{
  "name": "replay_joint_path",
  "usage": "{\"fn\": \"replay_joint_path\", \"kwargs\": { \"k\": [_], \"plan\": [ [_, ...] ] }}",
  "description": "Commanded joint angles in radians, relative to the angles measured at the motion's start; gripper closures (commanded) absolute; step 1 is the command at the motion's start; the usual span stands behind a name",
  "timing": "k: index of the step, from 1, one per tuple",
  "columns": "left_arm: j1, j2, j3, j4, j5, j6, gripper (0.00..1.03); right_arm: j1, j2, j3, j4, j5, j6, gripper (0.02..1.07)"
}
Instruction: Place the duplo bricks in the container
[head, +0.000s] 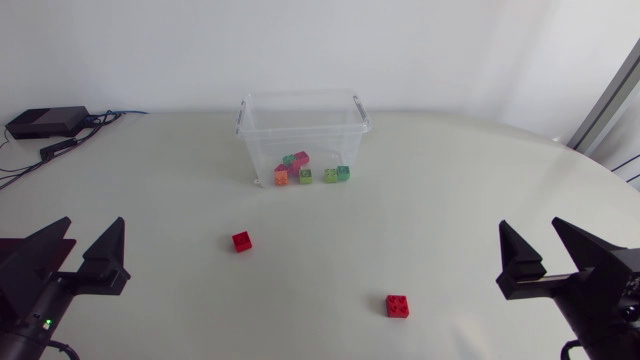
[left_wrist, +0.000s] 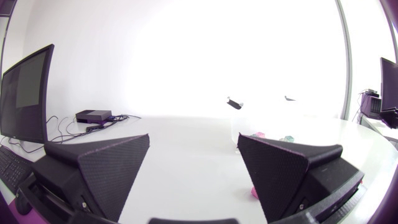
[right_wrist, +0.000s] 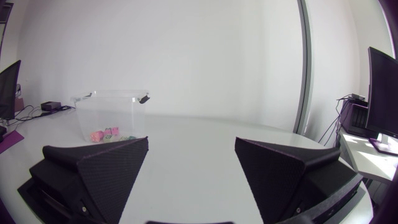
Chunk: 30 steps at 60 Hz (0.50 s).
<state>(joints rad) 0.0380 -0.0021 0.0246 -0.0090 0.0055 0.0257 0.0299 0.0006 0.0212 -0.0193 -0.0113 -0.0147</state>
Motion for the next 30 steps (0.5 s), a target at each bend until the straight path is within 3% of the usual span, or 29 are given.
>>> {"fn": "replay_joint_path", "kwargs": {
  "k": [1,30],
  "plan": [
    [-0.007,-0.012,-0.023,0.001,-0.002,-0.015,0.04,-0.004,-0.005,-0.021,0.010,0.004,0.002,0.06],
    [-0.012,-0.012,0.008,0.001,-0.002,-0.013,0.04,0.013,-0.005,0.010,-0.002,-0.001,-0.001,0.06]
  ]
}}
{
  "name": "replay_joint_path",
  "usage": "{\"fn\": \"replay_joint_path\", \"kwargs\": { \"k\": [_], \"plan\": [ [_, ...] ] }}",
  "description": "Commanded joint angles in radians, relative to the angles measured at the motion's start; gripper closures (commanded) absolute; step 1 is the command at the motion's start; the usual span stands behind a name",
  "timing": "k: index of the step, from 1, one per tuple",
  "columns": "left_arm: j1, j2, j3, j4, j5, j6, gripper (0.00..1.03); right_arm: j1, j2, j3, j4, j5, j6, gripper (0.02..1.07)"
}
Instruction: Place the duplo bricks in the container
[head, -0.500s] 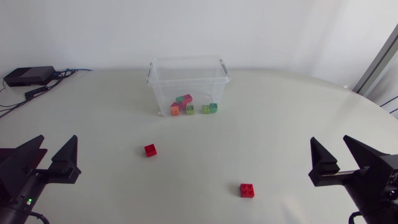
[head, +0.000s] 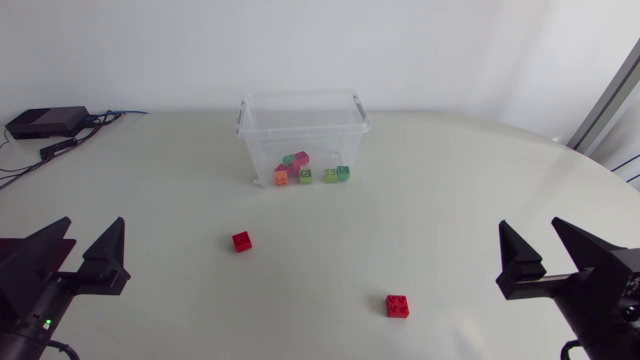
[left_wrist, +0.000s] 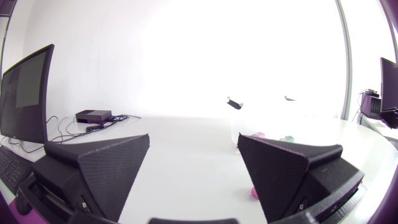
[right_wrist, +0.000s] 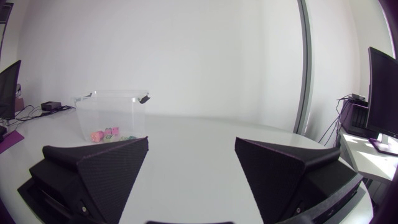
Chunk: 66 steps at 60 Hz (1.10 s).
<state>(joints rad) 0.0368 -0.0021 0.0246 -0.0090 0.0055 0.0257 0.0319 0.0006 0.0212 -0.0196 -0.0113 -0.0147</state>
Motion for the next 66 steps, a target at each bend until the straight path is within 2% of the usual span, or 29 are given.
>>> {"fn": "replay_joint_path", "kwargs": {
  "k": [1,10,23,32,45,51,60,66],
  "plan": [
    [-0.012,-0.012,0.014,0.001,-0.002,-0.013,0.04,0.013,-0.005,0.019,-0.008,-0.001,-0.001,0.06],
    [-0.026,0.042,0.097,-0.003,-0.002,-0.021,0.04,0.033,0.061,0.095,-0.017,-0.001,0.005,0.06],
    [-0.049,0.326,0.273,-0.023,-0.001,-0.035,0.04,0.054,0.291,0.244,-0.031,0.002,0.047,0.06],
    [-0.074,0.651,0.486,-0.167,0.001,-0.058,0.05,0.105,0.480,0.378,-0.088,0.020,0.091,0.06],
    [-0.123,0.970,0.686,-0.296,0.002,-0.061,0.05,0.149,0.730,0.566,-0.246,0.043,0.183,0.06],
    [-0.127,1.097,0.759,-0.353,0.005,-0.012,0.05,0.177,0.811,0.634,-0.324,0.045,0.234,0.06],
    [-0.173,1.304,0.859,-0.436,0.013,0.154,0.05,0.220,0.984,0.752,-0.493,0.036,0.288,0.07],
    [-0.178,1.387,0.893,-0.457,0.047,0.217,0.05,0.258,1.089,0.813,-0.582,0.036,0.343,0.07]
  ]
}}
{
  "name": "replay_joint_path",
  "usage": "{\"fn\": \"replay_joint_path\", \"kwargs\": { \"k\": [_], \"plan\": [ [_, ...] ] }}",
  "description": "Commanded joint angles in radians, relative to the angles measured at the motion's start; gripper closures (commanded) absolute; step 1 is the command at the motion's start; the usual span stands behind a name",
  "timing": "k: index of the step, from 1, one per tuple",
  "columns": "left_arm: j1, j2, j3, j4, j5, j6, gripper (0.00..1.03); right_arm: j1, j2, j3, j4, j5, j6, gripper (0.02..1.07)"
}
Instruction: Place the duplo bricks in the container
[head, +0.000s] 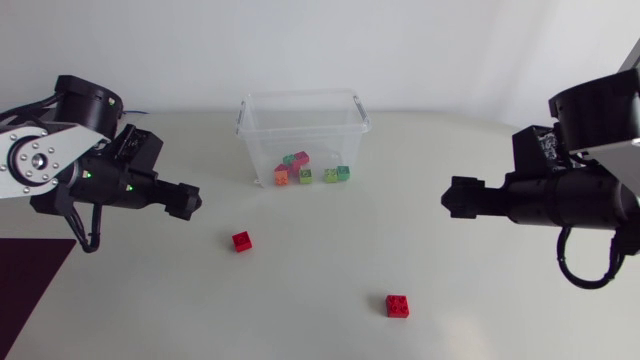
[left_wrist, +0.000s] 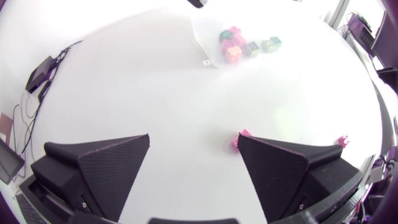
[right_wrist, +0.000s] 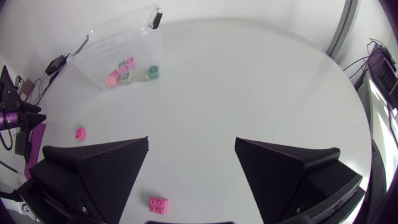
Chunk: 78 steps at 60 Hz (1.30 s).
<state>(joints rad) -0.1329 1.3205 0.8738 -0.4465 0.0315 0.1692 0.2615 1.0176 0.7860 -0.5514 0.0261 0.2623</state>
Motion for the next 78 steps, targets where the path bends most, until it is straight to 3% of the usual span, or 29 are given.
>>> {"fn": "replay_joint_path", "kwargs": {
  "k": [1,13,31,37,56,72,75,76,77,78],
  "plan": [
    [-0.011,0.079,0.047,-0.020,0.025,0.084,0.05,0.041,0.090,0.059,-0.065,-0.003,0.075,0.07],
    [-0.047,0.212,0.085,-0.021,0.059,0.207,0.05,0.119,0.279,0.128,-0.193,-0.003,0.140,0.07],
    [-0.117,0.344,0.099,0.012,0.113,0.437,0.07,0.183,0.458,0.162,-0.260,-0.006,0.187,0.07],
    [-0.136,0.368,0.090,0.026,0.125,0.498,0.09,0.193,0.518,0.179,-0.275,-0.052,0.201,0.07],
    [-0.132,0.510,0.136,0.043,0.140,0.605,0.19,0.200,0.633,0.217,-0.320,-0.150,0.201,0.07],
    [-0.128,0.565,0.192,0.042,0.142,0.624,0.19,0.211,0.677,0.228,-0.360,-0.173,0.196,0.08],
    [-0.128,0.572,0.202,0.040,0.142,0.633,0.29,0.214,0.677,0.226,-0.366,-0.175,0.196,0.10],
    [-0.128,0.579,0.209,0.029,0.150,0.635,0.40,0.217,0.677,0.225,-0.375,-0.175,0.199,0.11],
    [-0.128,0.579,0.209,0.029,0.150,0.635,0.40,0.217,0.677,0.225,-0.375,-0.175,0.199,0.11],
    [-0.129,0.588,0.220,0.015,0.159,0.638,0.50,0.220,0.677,0.223,-0.377,-0.183,0.199,0.13]
  ]
}}
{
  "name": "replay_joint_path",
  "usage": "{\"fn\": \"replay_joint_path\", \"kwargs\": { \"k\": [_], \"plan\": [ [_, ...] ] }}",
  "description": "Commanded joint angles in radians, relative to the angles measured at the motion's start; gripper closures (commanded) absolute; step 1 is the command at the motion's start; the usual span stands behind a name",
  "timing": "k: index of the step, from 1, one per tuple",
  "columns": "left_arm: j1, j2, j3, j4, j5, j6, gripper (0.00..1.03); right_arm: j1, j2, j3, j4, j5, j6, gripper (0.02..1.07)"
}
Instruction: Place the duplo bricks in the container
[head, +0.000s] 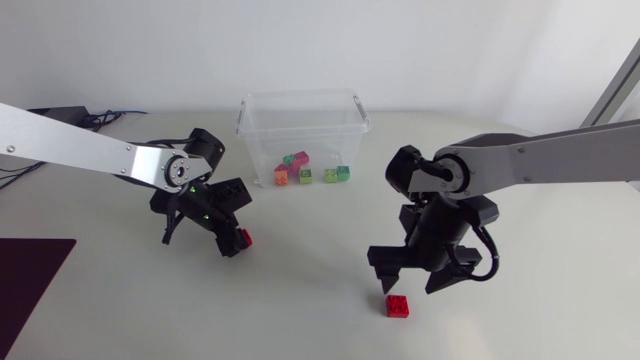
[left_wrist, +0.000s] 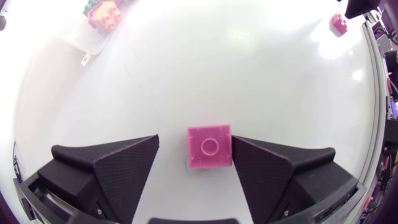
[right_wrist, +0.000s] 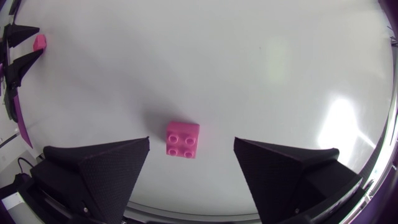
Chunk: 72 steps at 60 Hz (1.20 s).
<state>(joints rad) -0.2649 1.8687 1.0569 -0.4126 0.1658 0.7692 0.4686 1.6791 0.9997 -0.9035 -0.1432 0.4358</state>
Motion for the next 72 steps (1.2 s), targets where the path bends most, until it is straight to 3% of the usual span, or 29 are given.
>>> {"fn": "replay_joint_path", "kwargs": {
  "k": [1,3,7,20,35,55,61,66,72],
  "plan": [
    [0.003,0.046,0.045,-0.034,0.029,0.039,0.60,0.013,0.014,0.007,-0.025,-0.021,0.026,0.14],
    [0.001,0.055,0.054,-0.049,0.029,0.045,0.73,0.016,0.016,0.004,-0.026,-0.025,0.024,0.15],
    [0.000,0.060,0.069,-0.077,0.032,0.056,0.74,0.024,0.024,0.000,-0.025,-0.038,0.026,0.21],
    [-0.004,0.015,0.095,-0.098,0.047,0.045,0.76,0.021,0.090,0.004,-0.021,-0.039,0.029,0.22],
    [-0.002,-0.105,0.141,-0.140,0.083,0.010,0.77,0.030,0.120,0.016,0.018,-0.027,0.026,0.61],
    [0.003,-0.238,0.370,-0.216,0.164,-0.102,0.77,0.047,0.148,0.008,0.029,-0.022,0.007,0.68],
    [0.015,-0.235,0.419,-0.178,0.173,-0.163,0.77,0.059,0.117,0.008,0.031,0.001,0.006,0.71],
    [0.036,-0.204,0.434,-0.002,0.173,-0.295,0.77,0.070,0.042,0.037,0.018,0.036,0.003,0.75],
    [0.043,-0.154,0.440,0.089,0.169,-0.358,0.77,0.077,0.001,0.093,-0.018,0.067,0.003,0.75]
  ]
}}
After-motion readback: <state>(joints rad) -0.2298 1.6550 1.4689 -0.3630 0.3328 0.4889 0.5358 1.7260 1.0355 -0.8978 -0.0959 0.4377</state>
